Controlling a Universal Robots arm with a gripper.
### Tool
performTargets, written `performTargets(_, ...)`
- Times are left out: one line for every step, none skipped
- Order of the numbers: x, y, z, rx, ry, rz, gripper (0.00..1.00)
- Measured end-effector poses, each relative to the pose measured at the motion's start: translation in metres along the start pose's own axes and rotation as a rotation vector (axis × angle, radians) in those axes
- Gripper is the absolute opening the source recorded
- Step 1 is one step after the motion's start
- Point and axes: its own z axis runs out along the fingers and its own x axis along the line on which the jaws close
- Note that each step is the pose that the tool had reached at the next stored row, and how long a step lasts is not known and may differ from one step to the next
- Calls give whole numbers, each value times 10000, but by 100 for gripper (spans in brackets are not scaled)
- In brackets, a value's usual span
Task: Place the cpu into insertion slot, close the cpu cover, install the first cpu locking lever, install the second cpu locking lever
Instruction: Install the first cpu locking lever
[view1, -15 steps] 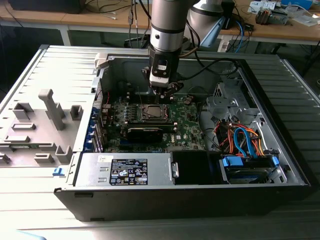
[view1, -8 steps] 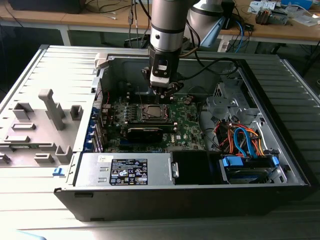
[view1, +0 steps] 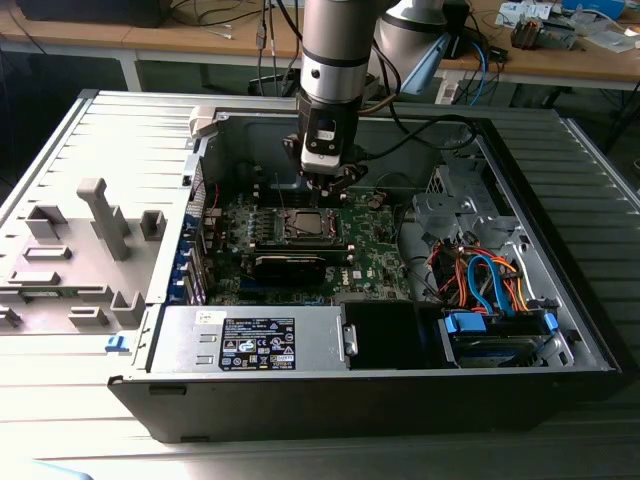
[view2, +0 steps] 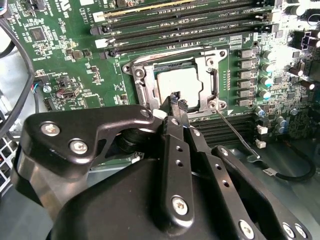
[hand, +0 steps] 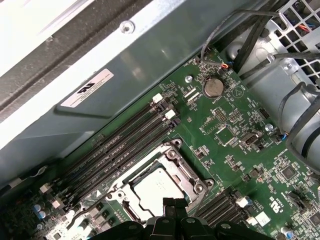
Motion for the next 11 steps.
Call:
performTargets(0, 0, 0, 0, -1, -13, 11)
performTargets(0, 0, 0, 0, -1, -28, 11)
performTargets(0, 0, 0, 0, -1, -42, 11)
performTargets(0, 0, 0, 0, -2, -58, 11)
performTargets(0, 0, 0, 0, -2, -73, 11)
performTargets(0, 0, 0, 0, -3, -97, 11)
performTargets(0, 0, 0, 0, -4, -115, 11)
performTargets(0, 0, 0, 0, -5, -136, 11)
performTargets(0, 0, 0, 0, -5, -155, 11)
performTargets(0, 0, 0, 0, -6, -180, 11)
performTargets(0, 0, 0, 0, -7, -213, 11)
